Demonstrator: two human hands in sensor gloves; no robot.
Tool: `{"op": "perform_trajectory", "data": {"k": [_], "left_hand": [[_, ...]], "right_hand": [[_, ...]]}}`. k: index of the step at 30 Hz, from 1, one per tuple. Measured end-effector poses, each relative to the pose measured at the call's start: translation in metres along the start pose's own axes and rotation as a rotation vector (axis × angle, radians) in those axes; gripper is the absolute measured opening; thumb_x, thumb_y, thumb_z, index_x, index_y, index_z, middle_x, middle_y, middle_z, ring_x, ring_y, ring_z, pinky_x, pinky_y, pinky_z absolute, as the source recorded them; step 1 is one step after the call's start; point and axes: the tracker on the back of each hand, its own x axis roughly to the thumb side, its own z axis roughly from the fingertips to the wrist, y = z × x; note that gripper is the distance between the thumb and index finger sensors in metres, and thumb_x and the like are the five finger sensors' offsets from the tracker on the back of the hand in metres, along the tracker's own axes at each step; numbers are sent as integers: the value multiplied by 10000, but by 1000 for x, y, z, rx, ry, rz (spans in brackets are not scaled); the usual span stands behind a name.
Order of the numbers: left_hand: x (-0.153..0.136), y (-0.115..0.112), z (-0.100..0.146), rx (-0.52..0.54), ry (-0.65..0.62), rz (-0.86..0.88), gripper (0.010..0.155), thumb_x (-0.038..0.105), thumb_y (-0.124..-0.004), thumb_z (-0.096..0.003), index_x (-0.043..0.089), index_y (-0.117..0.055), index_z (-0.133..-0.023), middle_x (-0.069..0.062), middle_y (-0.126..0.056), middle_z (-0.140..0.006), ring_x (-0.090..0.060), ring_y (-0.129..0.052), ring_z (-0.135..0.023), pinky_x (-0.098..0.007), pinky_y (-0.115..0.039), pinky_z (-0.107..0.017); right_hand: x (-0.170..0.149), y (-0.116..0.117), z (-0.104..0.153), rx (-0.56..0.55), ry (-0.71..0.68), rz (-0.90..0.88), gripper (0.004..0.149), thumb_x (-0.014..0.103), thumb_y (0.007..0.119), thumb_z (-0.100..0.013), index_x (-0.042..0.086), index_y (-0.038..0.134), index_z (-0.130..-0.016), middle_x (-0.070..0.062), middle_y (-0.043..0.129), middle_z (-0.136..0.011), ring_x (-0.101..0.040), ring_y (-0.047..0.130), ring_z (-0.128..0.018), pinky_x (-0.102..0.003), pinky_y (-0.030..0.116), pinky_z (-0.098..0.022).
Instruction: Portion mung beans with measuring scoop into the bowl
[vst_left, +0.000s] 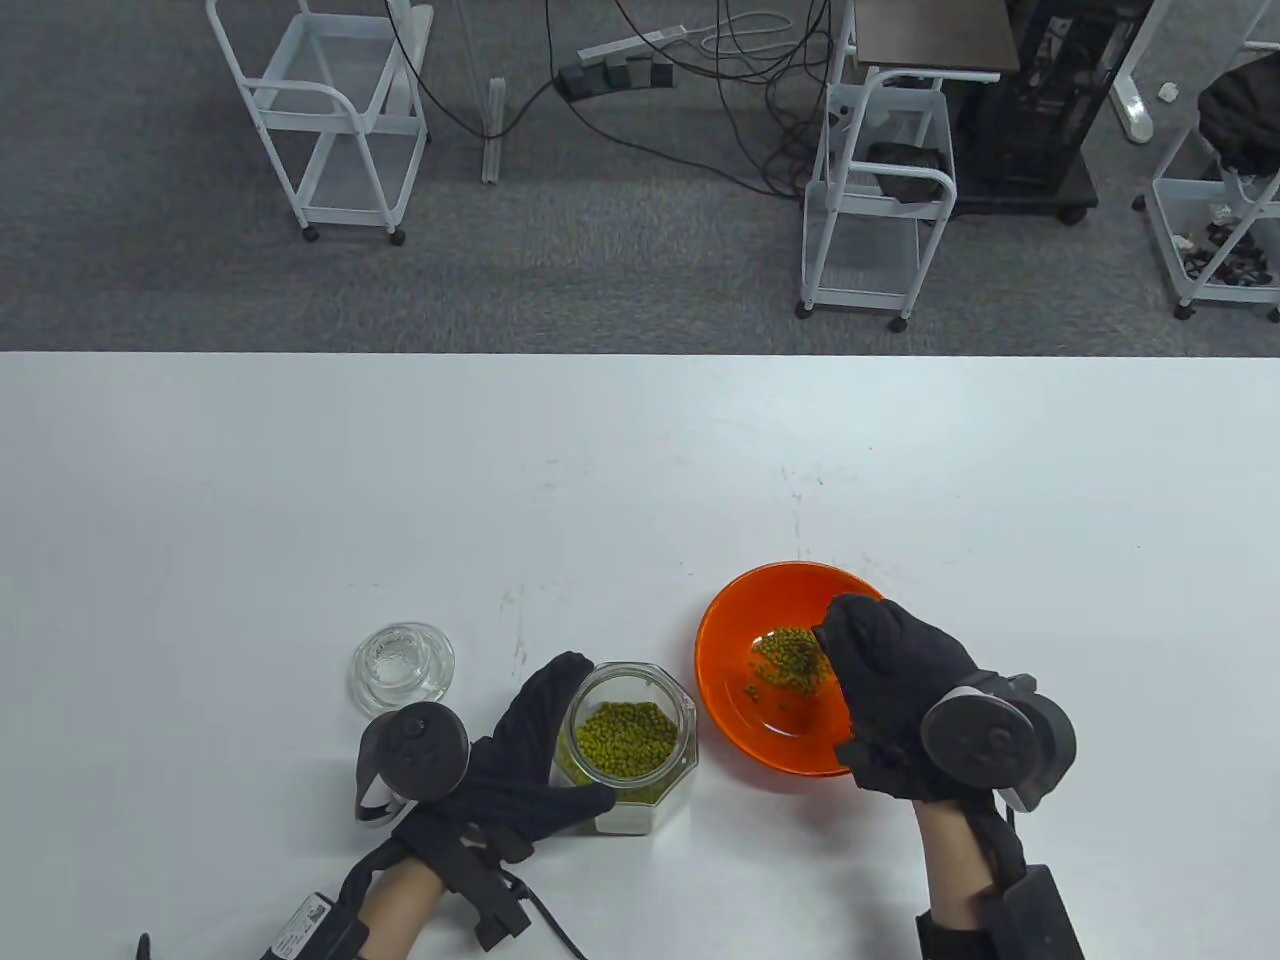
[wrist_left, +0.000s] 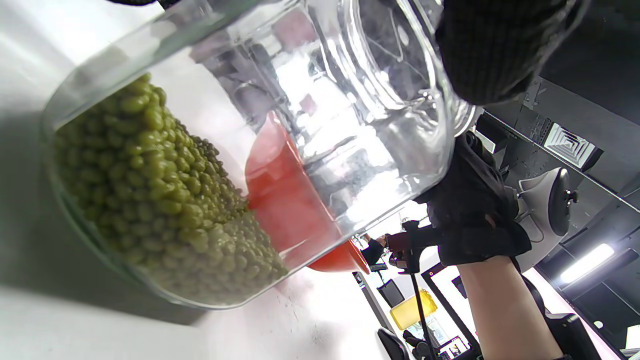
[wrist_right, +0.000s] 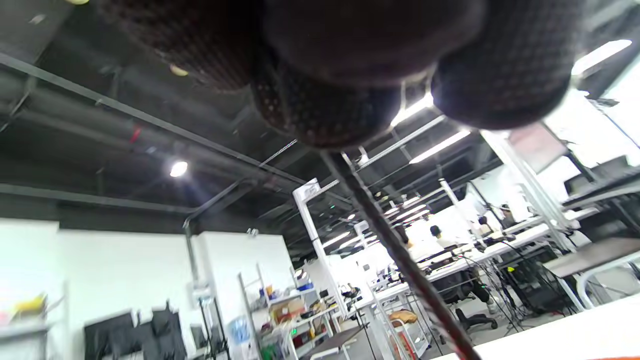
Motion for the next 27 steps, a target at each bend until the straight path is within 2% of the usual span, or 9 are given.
{"op": "perform_trajectory", "data": {"k": [3,9,16,21,27], "left_hand": [[0,0,0,0,0,0,1119,628,-844,-488,162,-106,-1189,-287,-214,-1246,-555,-378,-1137,-801,-423,-723],[0,0,0,0,0,0,1121,629,-844,-487,163,-105,-1189,-289,-214,-1245,-555,-376,-1138,-802,-423,-723],[0,0,0,0,0,0,1120,627,-846,-487,163,-106,-1189,-289,-214,-1245,-555,-376,-1137,-801,-423,-723],[0,0,0,0,0,0,1121,629,-846,-486,164,-107,-1189,-288,-214,-1246,-556,-378,-1137,-802,-421,-725],[0,0,0,0,0,0,1121,628,-847,-486,165,-108,-1190,-288,-214,-1246,-558,-376,-1136,-802,-422,-724]], "right_hand": [[9,2,0,-9,-45,50,396,425,750,-520,121,906,-720,-144,971,-462,-153,916,-101,-433,907,-272],[17,-11,4,-192,-45,20,397,427,742,-522,123,899,-724,-140,968,-463,-153,915,-102,-437,905,-270],[38,-30,7,-330,-58,-45,396,424,734,-527,120,890,-728,-137,966,-464,-148,919,-100,-434,911,-262],[52,-41,11,-415,-69,-148,398,426,711,-538,127,868,-746,-126,962,-478,-138,926,-110,-425,916,-267],[61,-45,14,-445,-34,-405,400,426,704,-541,122,860,-749,-120,962,-474,-131,928,-101,-419,921,-257]]}}
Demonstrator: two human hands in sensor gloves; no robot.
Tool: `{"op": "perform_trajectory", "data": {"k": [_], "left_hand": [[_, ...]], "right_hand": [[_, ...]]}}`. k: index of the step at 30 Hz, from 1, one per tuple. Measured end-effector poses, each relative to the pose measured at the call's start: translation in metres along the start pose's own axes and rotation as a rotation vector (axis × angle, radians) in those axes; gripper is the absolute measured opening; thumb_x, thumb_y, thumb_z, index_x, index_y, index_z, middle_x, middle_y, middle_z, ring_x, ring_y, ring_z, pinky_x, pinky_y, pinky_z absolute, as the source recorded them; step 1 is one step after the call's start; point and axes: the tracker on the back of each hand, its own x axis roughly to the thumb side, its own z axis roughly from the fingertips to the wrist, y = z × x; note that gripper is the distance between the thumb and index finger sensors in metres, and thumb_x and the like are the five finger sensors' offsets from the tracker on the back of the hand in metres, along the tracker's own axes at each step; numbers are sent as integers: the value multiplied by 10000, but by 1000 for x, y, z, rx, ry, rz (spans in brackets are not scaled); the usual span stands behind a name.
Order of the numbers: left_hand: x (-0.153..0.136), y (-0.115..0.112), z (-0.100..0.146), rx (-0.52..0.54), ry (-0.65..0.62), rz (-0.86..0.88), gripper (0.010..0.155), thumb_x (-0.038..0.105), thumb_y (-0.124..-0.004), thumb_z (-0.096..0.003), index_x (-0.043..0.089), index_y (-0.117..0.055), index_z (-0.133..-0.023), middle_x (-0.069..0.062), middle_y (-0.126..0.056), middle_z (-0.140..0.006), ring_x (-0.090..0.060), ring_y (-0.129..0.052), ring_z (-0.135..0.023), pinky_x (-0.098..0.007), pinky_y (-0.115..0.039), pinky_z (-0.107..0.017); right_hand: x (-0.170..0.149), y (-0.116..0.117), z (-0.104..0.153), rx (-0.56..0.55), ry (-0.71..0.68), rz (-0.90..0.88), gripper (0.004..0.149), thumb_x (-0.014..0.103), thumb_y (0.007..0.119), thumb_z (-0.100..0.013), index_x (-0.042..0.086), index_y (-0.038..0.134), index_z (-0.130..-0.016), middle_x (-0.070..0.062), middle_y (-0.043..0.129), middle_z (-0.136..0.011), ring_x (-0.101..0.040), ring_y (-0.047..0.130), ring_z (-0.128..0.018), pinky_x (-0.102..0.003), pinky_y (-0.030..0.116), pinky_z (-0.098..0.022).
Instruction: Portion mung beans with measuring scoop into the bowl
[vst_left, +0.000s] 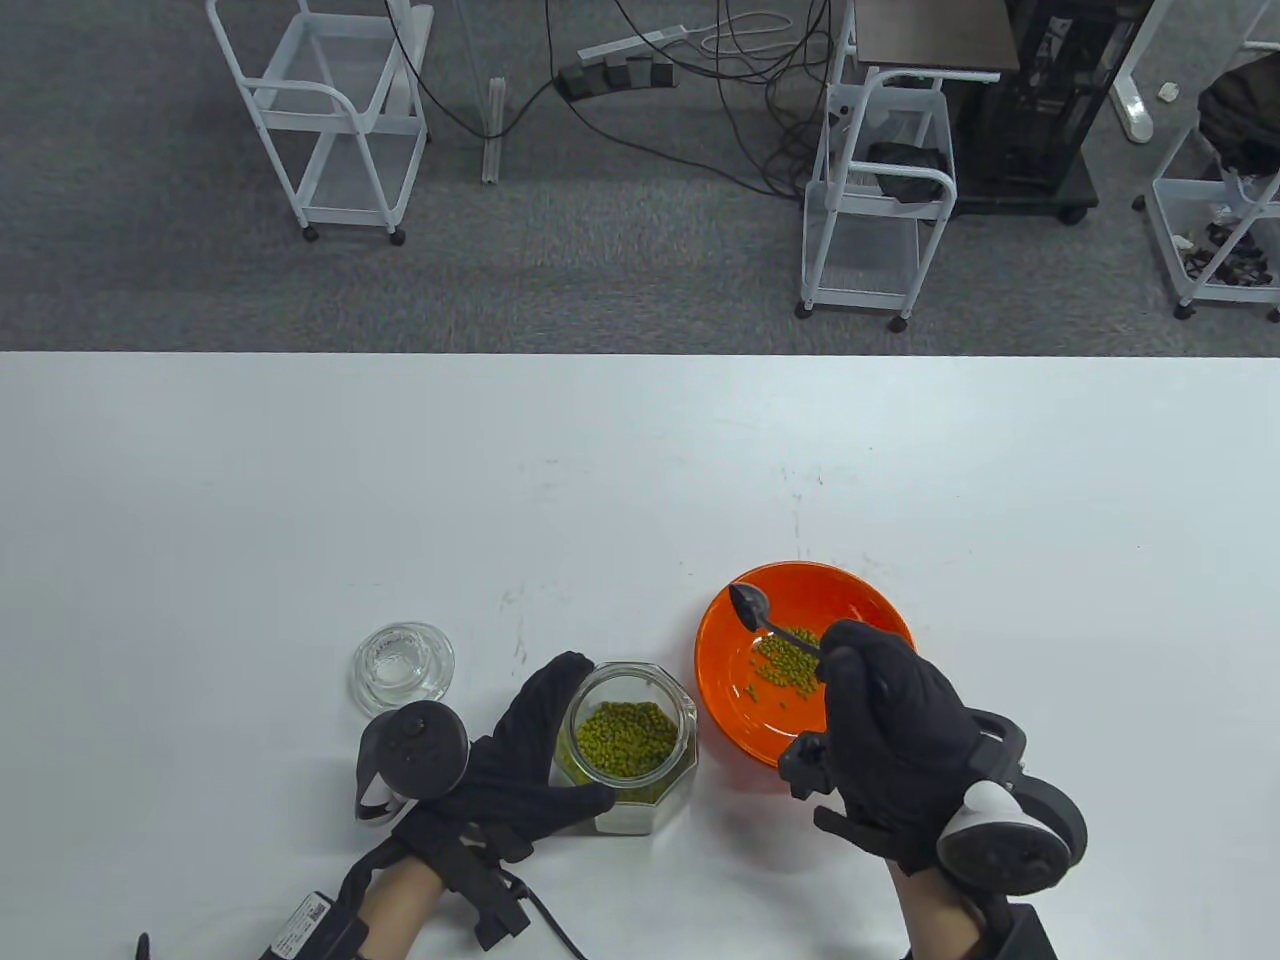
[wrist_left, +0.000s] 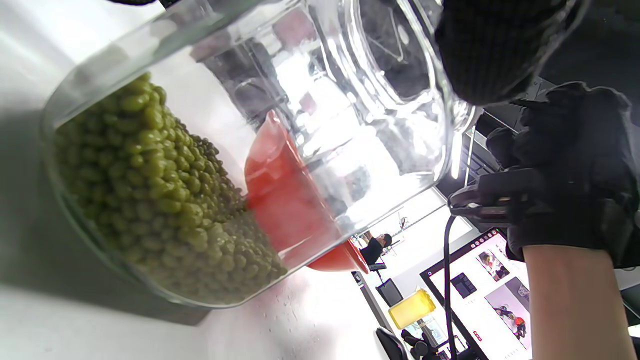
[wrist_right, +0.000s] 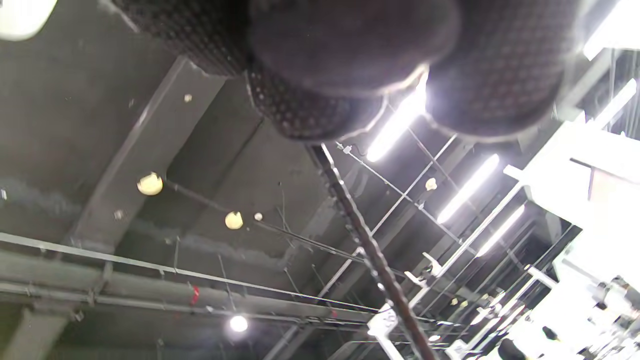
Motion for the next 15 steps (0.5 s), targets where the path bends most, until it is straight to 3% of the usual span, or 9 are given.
{"op": "perform_trajectory", "data": {"k": [7,15], "left_hand": [[0,0,0,0,0,0,1120,628,-846,-487,164,-108,-1190,-289,-214,-1246,-556,-378,-1137,-803,-422,-723],[0,0,0,0,0,0,1120,628,-846,-487,164,-107,-1190,-289,-217,-1246,-556,-379,-1137,-802,-423,-724]], "right_hand": [[3,8,5,12,137,-240,400,428,703,-545,117,862,-740,-112,965,-456,-120,927,-87,-409,928,-243],[-8,53,28,271,236,-161,402,420,728,-536,105,887,-729,-131,974,-444,-133,929,-76,-422,924,-229]]}}
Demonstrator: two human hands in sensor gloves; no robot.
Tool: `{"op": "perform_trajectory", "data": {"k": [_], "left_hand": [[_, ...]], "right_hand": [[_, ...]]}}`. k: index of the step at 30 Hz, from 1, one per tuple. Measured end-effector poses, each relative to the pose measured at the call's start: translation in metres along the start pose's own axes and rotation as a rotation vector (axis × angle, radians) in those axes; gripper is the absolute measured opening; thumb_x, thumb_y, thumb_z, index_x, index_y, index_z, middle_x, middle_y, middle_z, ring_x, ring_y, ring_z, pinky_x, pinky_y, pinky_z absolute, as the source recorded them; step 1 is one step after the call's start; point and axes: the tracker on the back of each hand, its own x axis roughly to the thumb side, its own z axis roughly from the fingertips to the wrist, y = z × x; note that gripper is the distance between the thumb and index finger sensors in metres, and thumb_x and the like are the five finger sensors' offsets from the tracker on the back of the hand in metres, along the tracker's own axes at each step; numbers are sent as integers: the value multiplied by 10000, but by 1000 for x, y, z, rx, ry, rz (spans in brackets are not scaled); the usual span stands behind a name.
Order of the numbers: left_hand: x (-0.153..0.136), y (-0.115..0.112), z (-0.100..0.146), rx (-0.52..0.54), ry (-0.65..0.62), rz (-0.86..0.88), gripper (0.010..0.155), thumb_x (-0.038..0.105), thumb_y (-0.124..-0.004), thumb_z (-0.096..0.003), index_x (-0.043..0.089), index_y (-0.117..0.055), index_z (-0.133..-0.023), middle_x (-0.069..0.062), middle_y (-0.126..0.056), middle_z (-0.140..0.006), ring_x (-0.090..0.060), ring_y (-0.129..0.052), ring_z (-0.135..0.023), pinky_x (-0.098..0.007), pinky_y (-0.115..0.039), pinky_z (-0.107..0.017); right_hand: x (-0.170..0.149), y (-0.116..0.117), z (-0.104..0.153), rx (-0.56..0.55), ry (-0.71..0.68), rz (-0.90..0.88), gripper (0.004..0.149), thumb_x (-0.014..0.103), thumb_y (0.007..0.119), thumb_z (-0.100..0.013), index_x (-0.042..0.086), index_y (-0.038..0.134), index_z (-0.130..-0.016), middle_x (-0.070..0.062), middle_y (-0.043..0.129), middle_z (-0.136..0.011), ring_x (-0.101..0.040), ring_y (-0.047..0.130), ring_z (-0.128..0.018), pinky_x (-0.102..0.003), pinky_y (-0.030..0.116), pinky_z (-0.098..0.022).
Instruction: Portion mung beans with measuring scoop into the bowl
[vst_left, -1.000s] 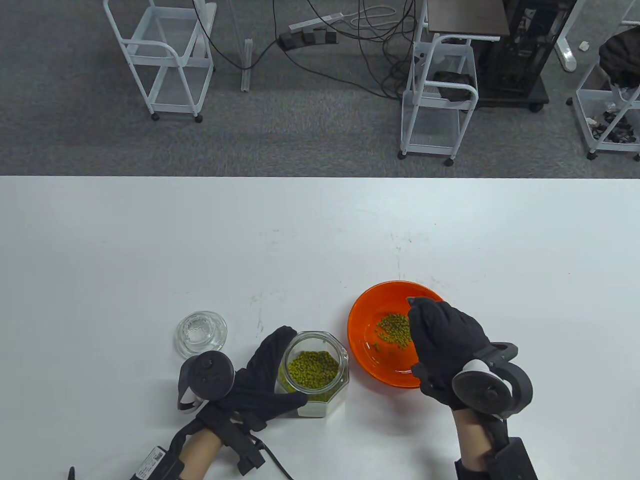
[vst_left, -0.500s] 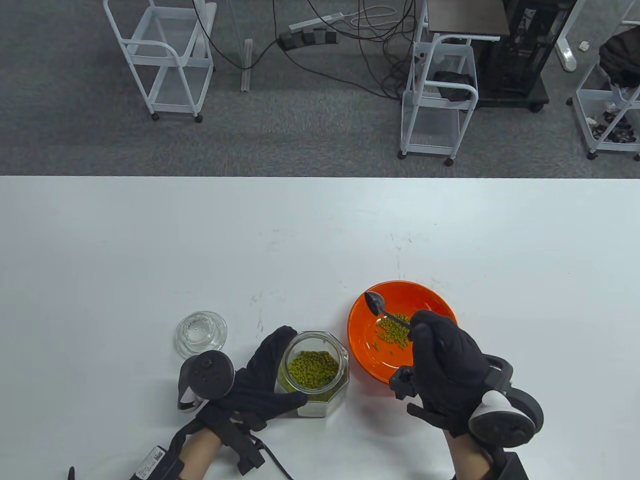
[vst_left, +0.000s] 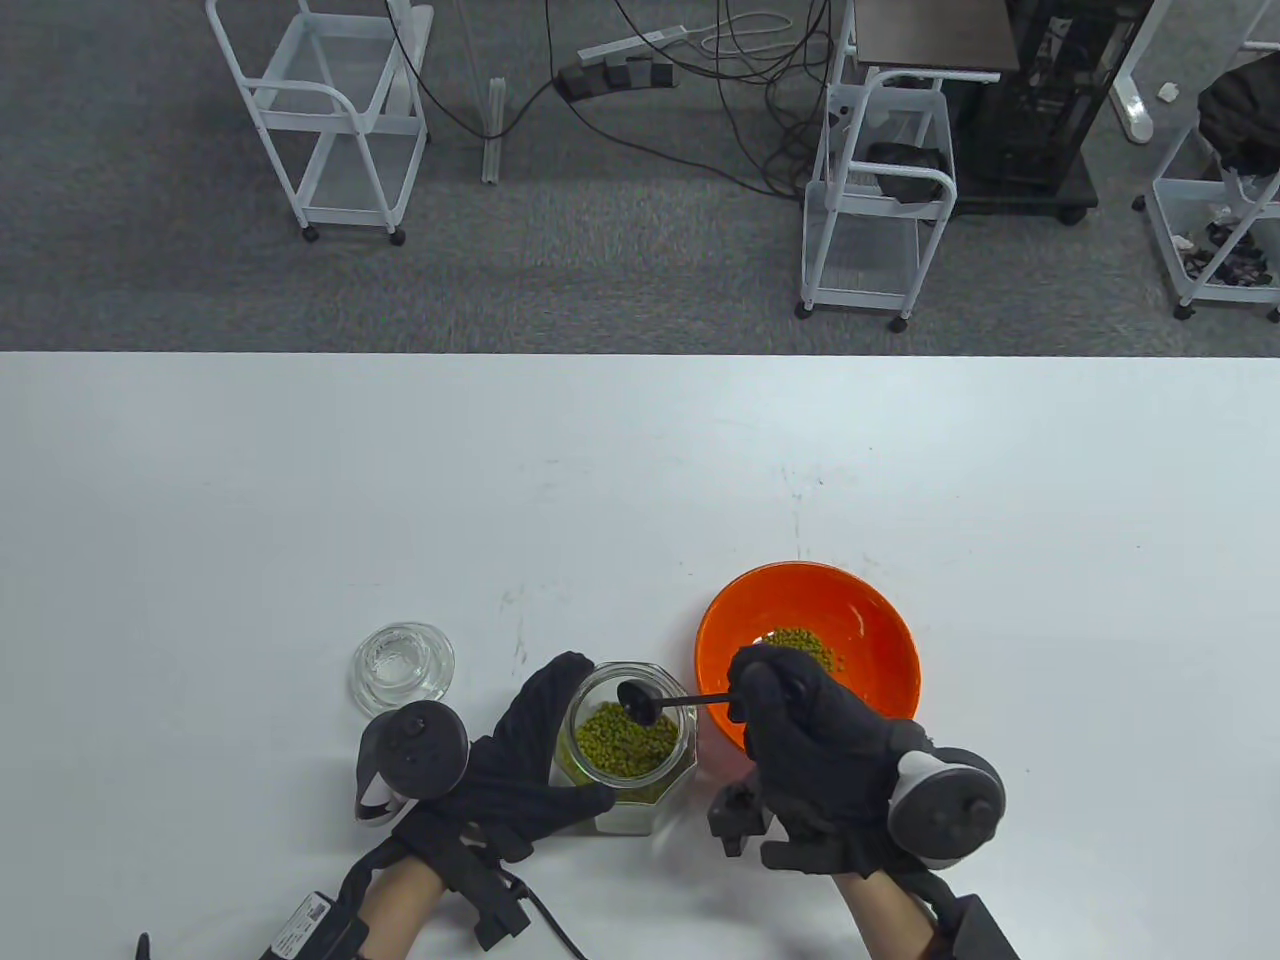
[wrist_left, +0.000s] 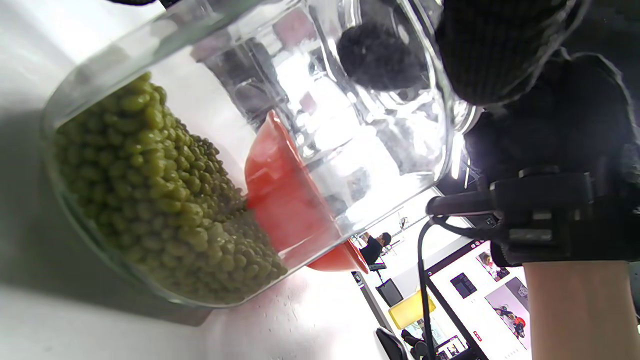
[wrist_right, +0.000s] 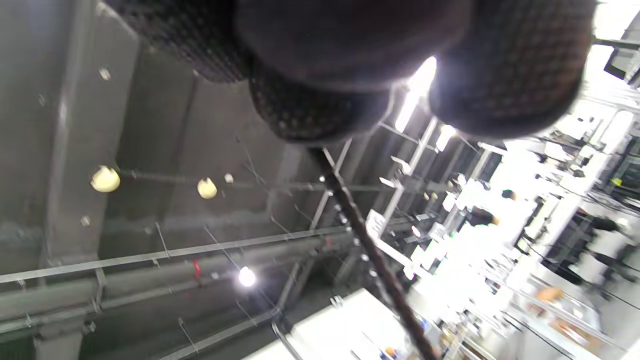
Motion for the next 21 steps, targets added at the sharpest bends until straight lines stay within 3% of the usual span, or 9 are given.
{"op": "perform_trajectory", "data": {"k": [6,14,21], "left_hand": [[0,0,0,0,0,0,1120,629,-845,-486,165,-107,-1190,-287,-214,-1247,-556,-376,-1138,-802,-423,-724],[0,0,0,0,0,0,1121,627,-846,-488,163,-106,-1190,-290,-214,-1246,-558,-376,-1136,-803,-422,-723],[0,0,0,0,0,0,1120,628,-845,-487,164,-106,-1189,-289,-214,-1246,-556,-376,-1137,-802,-422,-724]], "right_hand": [[-5,30,8,156,27,159,402,423,737,-534,115,892,-741,-134,977,-461,-141,939,-94,-428,922,-245],[-11,43,12,178,69,277,401,428,772,-523,127,922,-741,-137,991,-478,-126,942,-88,-413,930,-238],[-14,51,9,235,181,251,401,418,806,-509,116,950,-730,-135,1026,-467,-75,900,0,-360,941,-159]]}}
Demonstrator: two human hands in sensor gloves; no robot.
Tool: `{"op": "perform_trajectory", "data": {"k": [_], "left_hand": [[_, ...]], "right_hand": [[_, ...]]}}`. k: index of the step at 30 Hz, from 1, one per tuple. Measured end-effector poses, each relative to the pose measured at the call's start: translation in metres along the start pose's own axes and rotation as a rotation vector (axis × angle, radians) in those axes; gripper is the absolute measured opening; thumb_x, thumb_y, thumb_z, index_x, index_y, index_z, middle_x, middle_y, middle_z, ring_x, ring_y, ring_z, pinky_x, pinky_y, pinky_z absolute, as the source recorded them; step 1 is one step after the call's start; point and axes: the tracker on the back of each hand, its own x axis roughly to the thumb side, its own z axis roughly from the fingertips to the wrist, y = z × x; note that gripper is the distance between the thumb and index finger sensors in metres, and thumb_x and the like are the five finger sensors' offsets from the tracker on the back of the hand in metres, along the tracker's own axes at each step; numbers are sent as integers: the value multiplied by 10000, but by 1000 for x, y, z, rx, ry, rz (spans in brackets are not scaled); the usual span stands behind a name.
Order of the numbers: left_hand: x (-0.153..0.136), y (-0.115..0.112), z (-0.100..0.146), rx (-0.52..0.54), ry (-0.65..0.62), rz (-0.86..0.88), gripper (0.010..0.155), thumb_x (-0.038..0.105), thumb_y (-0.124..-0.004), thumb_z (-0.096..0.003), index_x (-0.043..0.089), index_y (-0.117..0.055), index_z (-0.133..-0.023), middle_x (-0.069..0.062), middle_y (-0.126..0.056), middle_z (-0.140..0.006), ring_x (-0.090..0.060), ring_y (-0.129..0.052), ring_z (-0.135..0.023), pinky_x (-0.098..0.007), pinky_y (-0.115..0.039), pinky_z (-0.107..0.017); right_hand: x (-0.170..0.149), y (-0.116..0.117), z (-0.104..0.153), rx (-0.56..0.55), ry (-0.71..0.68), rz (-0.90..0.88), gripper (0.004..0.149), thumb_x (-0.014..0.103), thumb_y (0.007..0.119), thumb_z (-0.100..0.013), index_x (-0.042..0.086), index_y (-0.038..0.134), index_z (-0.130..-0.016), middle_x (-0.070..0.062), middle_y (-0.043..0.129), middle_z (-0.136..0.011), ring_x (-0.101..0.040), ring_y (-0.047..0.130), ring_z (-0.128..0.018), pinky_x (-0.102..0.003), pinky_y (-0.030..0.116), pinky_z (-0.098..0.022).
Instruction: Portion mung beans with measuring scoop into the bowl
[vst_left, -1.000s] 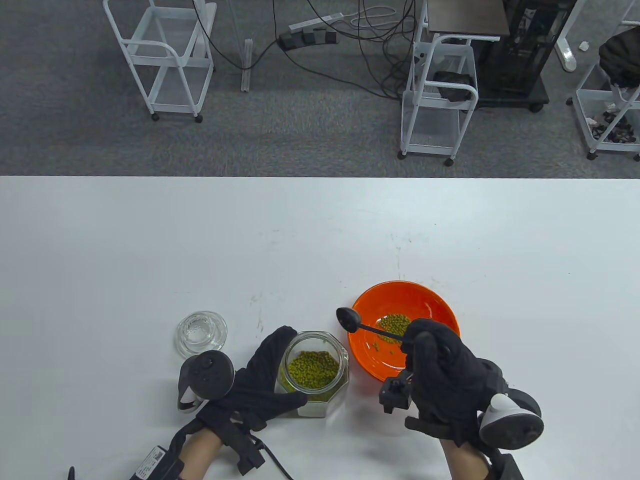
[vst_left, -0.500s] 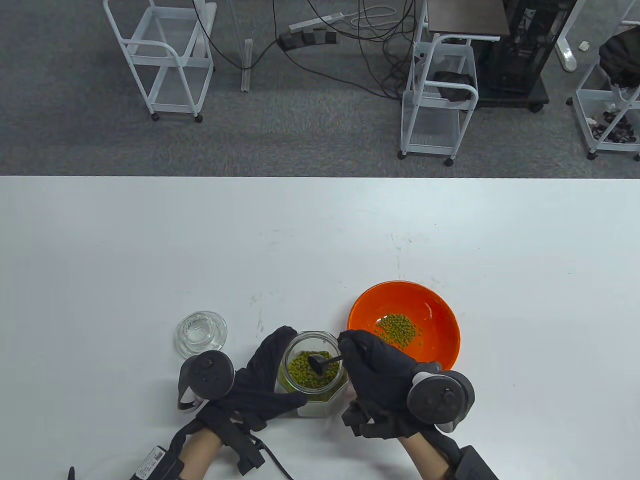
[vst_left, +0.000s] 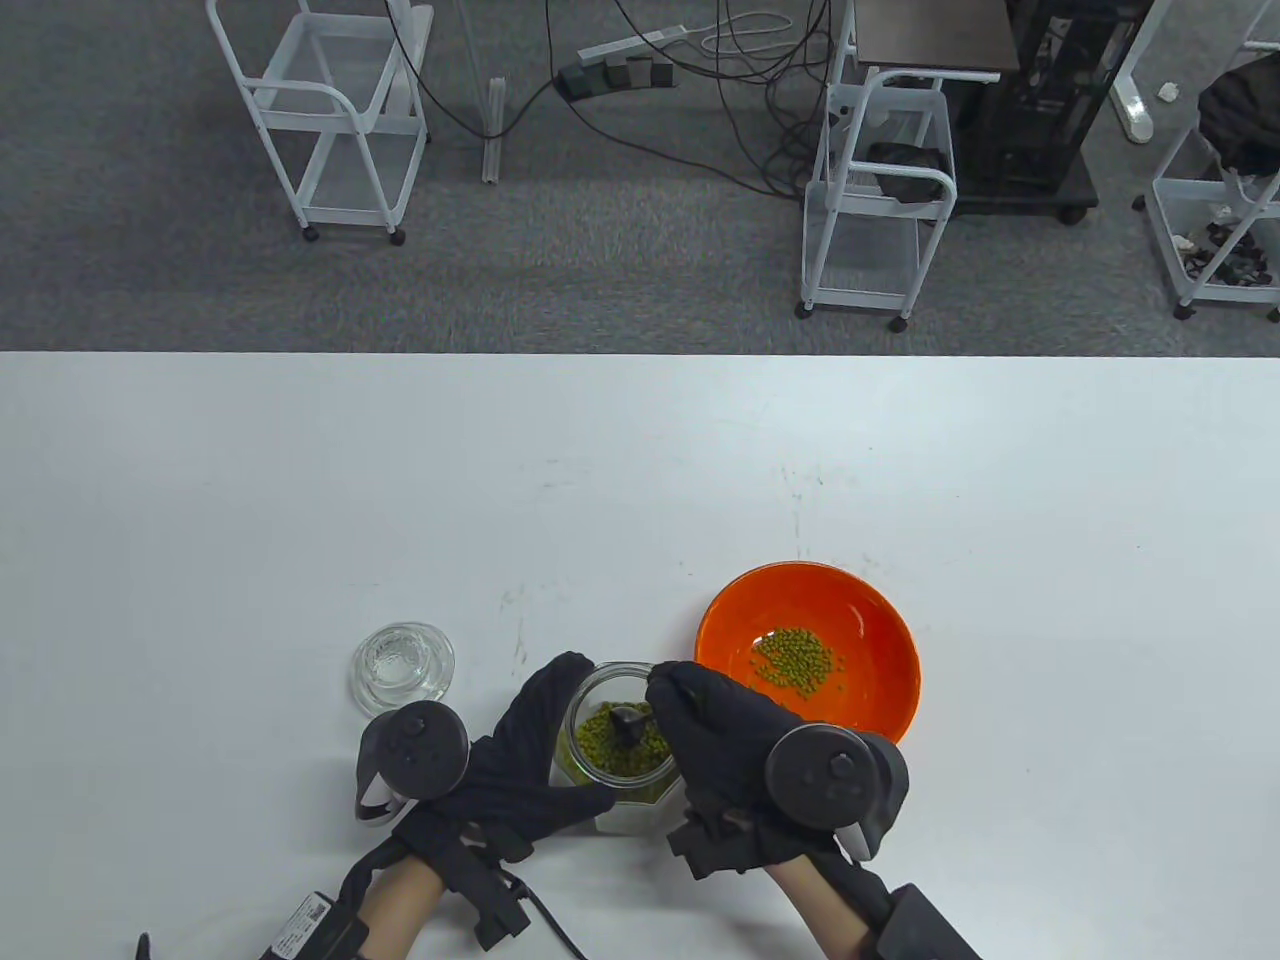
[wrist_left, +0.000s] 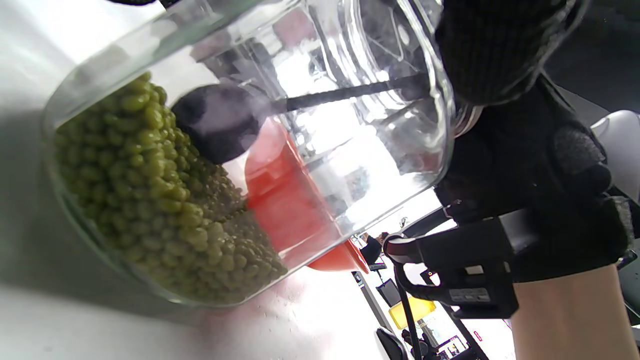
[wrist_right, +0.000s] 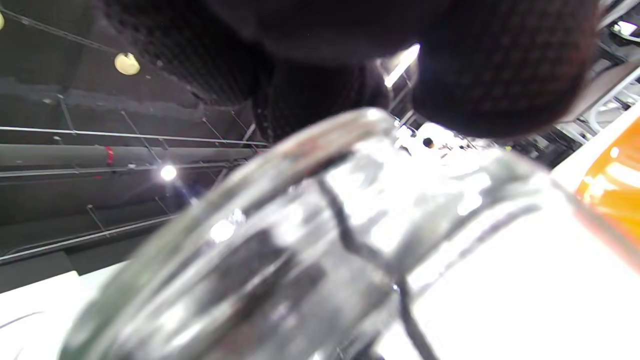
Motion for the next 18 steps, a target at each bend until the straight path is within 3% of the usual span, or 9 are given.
{"op": "perform_trajectory", "data": {"k": [5,9,18], "left_hand": [[0,0,0,0,0,0,1120,629,-844,-488,166,-104,-1189,-286,-212,-1247,-553,-377,-1139,-802,-421,-725],[0,0,0,0,0,0,1121,631,-844,-486,167,-104,-1190,-288,-214,-1246,-555,-377,-1138,-802,-422,-724],[0,0,0,0,0,0,1123,630,-846,-485,166,-104,-1190,-288,-213,-1247,-555,-377,-1138,-802,-422,-724]], "right_hand": [[0,1,-2,36,39,-48,399,404,816,-505,101,962,-720,-146,1035,-461,-73,888,19,-345,932,-138],[-2,3,-5,152,116,-99,397,394,814,-509,97,960,-727,-157,1037,-480,-72,880,27,-338,928,-120],[-7,4,-4,156,199,-168,398,376,816,-508,70,966,-714,-172,1043,-453,-73,879,53,-340,929,-92]]}}
